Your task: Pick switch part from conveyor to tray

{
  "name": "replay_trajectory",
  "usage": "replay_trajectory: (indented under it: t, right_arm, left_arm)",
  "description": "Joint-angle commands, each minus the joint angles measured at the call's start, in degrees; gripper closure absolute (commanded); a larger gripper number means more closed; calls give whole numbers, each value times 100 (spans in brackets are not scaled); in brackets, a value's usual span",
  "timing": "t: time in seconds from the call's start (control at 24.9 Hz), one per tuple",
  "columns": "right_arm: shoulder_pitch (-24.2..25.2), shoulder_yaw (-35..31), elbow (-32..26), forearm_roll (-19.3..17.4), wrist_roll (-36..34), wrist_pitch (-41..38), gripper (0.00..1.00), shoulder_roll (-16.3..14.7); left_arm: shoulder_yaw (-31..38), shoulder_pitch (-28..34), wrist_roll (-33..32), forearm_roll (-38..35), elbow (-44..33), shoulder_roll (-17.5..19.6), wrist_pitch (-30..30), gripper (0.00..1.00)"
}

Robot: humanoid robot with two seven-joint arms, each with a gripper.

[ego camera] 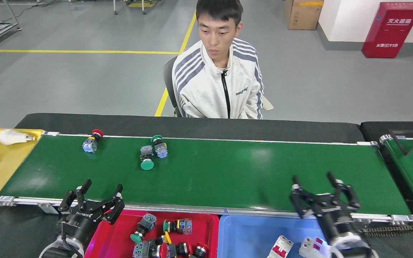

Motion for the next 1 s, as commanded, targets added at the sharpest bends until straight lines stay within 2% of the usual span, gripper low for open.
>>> replay_trajectory:
  t: [0.0,0.16,0.56,0.8,0.96]
  right_arm:
    - [139,-325,-136,-26,2,-460,0,1]
    - [499,-659,-408,-237,11,-820,0,10]
    - [499,-703,-417,-343,37,-908,0,10]
    - [385,-703,-390,-343,63,-1084,0,1]
    - [332,-694,-382,-343,178,-1330,0,10]
  left_arm:
    - [25,-77,-43,-3,-29,44,-18,0]
    - [60,-130,-122,-3,59,52,26,0]
    - [157,-1018,-219,6,1211,70,61,0]
    - [526,-1053,-219,6,1650,140,96,0]
    - [772,-1044,-210,6,1896,325,289,0]
